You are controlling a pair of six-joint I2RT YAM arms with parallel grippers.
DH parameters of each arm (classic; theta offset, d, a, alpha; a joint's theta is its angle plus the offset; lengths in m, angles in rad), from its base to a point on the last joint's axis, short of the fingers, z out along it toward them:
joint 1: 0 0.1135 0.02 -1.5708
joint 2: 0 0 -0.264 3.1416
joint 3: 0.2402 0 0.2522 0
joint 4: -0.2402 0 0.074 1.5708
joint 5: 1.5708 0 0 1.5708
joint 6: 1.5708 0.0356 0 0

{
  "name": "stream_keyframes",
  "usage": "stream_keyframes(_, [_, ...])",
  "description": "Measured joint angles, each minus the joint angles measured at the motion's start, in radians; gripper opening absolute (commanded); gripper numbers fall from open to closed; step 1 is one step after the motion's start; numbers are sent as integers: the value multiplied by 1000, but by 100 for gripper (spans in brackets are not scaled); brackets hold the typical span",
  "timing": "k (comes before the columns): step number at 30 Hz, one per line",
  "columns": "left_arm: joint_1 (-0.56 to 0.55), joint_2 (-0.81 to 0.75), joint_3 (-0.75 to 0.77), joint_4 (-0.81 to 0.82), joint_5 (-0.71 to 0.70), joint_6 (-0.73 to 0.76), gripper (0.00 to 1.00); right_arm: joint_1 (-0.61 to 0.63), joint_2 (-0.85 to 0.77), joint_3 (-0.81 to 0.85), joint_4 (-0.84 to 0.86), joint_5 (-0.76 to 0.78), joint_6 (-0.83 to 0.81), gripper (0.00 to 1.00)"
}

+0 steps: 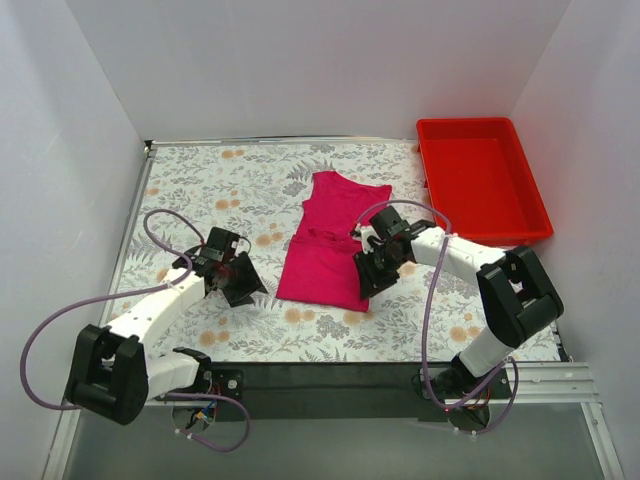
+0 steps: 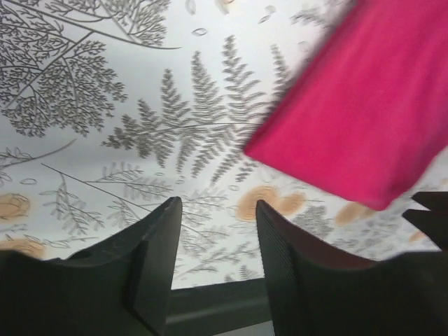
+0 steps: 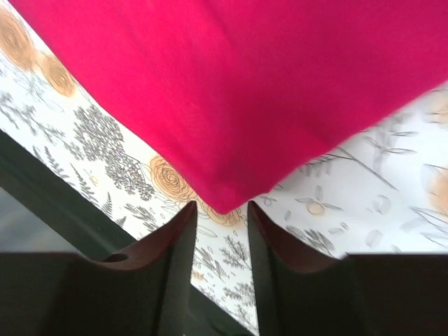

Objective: Fold and stack the t-shirts
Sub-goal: Fold the tshirt

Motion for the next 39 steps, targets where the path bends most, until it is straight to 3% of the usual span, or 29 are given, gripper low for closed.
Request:
stream_keyframes(4, [0,-61,44,1,3,-4,63,-4,-23,166,-74,114,9,52])
stream_keyframes(6, [0,-58,53,13,3,-3,70,-9,-14,267,-71,182,19,54])
stream_keyframes(7, [0,-53,55,15,3,-2,80,-17,-2,320,-63,214,26,53])
stream_keyframes(10, [0,-39,58,16,-2,9,91,-65,71,462,-28,304,68,51])
stream_keyframes(13, [0,-34,67,15,-18,21,92,-121,195,579,-5,363,113,45])
stream_keyframes(18, [0,-37,85,16,-33,35,91,-183,438,760,21,422,147,44])
stream_keyframes(25, [0,-55,85,15,-50,50,90,-196,633,857,33,443,133,44])
stream_keyframes(32, [0,-55,84,14,-53,58,90,-196,729,992,67,381,85,44])
stream_keyframes(39, [0,-20,81,16,-44,72,90,-196,894,1239,98,249,89,45])
